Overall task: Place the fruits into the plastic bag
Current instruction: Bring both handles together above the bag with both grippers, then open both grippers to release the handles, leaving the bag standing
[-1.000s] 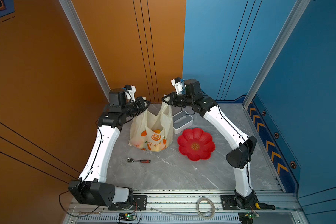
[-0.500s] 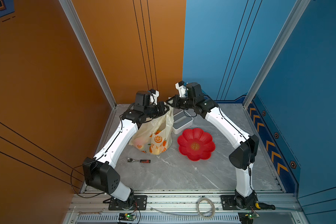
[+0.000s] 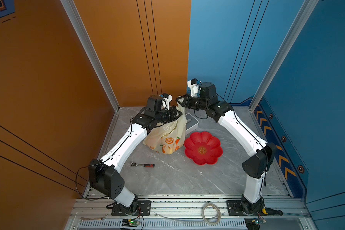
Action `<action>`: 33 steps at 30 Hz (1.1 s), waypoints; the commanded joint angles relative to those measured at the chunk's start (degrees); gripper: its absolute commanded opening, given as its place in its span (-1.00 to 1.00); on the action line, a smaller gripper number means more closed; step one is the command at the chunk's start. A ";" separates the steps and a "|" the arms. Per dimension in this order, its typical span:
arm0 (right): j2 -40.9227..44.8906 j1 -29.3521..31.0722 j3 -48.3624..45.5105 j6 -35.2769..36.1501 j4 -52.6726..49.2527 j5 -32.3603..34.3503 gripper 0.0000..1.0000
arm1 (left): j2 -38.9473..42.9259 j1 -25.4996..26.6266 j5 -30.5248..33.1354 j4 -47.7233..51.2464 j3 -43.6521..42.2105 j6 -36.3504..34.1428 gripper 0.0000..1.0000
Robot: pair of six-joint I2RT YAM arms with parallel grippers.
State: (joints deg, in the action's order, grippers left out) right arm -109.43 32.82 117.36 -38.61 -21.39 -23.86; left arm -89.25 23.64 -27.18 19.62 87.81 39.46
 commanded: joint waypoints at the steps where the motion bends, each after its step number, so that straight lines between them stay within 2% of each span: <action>1: -0.15 0.58 -1.14 -0.65 1.78 -1.25 -1.00 | 1.65 -0.25 0.81 -1.49 -2.11 0.26 -1.00; 5: -0.40 1.05 -1.54 -1.05 1.96 -2.07 -1.00 | 3.65 -0.83 0.74 -1.17 -3.25 0.11 -0.85; 6: -0.32 1.11 -1.52 -1.05 1.96 -1.99 -0.91 | 4.12 -0.94 0.85 -0.84 -3.21 -0.07 -0.79; 10: 1.19 1.40 -1.69 -1.03 1.85 -1.66 -0.23 | 6.09 -1.73 0.99 0.71 -2.82 -1.08 -0.63; 13: 2.89 1.37 -2.50 -0.77 1.70 -0.95 0.06 | 7.72 -2.51 0.94 2.23 -2.51 -1.88 -0.34; 15: 4.12 1.39 -3.22 -0.54 1.51 -0.46 0.14 | 8.90 -3.10 1.24 3.28 -2.47 -2.48 -0.26; 21: 7.48 1.72 -4.28 0.94 -1.87 2.22 0.42 | 12.35 -4.71 2.77 9.80 -1.12 -6.38 0.25; 25: 9.70 1.91 -5.09 2.70 -4.88 4.68 0.48 | 15.03 -5.85 5.00 14.24 -0.28 -9.28 0.56; 27: 10.93 1.91 -6.01 3.16 -5.86 5.69 0.55 | 16.22 -6.61 5.70 15.86 0.06 -10.23 0.60; 33: 15.41 1.77 -9.68 4.38 -7.61 8.26 0.56 | 19.57 -9.70 6.39 19.34 0.26 -11.85 0.66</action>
State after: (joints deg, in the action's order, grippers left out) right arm -96.51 34.41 109.56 -36.10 -26.24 -18.35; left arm -71.26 15.14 -22.24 35.53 86.35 29.98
